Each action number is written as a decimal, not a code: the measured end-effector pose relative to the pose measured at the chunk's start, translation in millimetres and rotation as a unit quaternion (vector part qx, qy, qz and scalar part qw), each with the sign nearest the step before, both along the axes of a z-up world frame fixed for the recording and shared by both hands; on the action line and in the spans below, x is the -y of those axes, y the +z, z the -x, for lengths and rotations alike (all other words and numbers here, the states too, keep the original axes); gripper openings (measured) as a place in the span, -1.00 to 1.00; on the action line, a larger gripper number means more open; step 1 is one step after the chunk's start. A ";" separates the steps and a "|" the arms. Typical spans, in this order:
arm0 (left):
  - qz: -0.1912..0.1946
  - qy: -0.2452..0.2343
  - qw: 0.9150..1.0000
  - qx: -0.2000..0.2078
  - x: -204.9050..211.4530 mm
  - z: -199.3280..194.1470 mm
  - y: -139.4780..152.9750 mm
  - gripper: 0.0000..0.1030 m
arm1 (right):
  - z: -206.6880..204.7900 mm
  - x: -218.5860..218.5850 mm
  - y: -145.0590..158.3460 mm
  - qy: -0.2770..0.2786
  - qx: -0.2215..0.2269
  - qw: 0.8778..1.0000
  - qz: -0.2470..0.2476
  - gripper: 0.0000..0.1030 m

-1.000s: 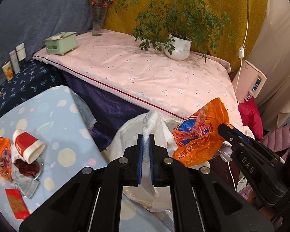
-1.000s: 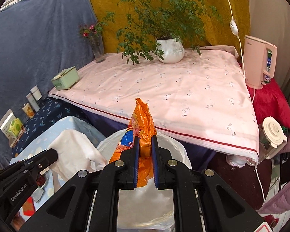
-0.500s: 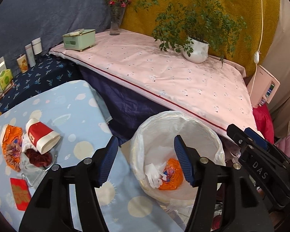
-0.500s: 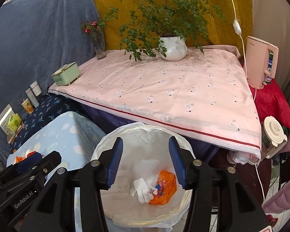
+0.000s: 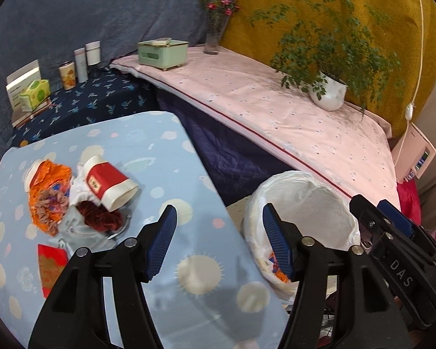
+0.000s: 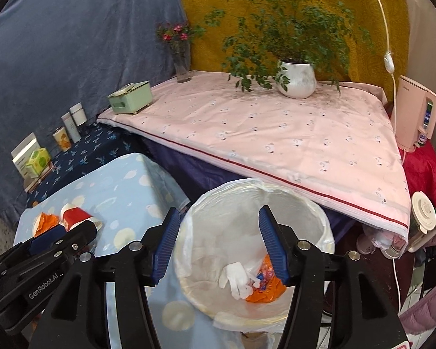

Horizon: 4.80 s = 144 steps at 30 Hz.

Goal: Collect trash
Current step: 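Move both open tools back over the trash pile, then grasp the red packet with the left tool, then grasp the grey mask pouch with the right tool, then carry the red packet and grey pouch in both tools over the bin, then open both tools to drop the packet and pouch into the bin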

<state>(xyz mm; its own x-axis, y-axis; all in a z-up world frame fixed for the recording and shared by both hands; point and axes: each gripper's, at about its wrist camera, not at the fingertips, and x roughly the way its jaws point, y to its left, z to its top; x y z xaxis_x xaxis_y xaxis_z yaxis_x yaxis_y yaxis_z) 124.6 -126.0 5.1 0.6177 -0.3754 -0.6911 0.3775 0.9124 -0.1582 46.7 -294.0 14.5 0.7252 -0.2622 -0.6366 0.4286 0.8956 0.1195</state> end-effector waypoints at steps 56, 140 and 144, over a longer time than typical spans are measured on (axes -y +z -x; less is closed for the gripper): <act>0.033 0.148 0.984 -0.098 -245.9 -37.0 -80.5 -0.94 | -113.1 -235.7 -104.1 0.199 -0.118 0.973 0.007 0.17; -0.020 -0.156 0.987 0.011 124.6 37.0 18.2 -0.89 | 38.1 82.9 8.7 -0.018 0.062 0.996 -0.062 -0.81; -0.020 -0.146 0.989 0.011 126.2 33.2 13.9 -0.37 | 33.7 86.4 3.2 -0.027 0.055 0.996 -0.063 -0.68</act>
<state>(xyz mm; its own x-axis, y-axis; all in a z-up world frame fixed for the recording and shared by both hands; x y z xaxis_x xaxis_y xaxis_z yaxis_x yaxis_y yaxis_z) 91.4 -252.2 19.0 0.5027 -0.5130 -0.6958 0.6286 0.7695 -0.1132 13.1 -380.4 17.7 0.7792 -0.2249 -0.5851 0.4534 0.8468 0.2783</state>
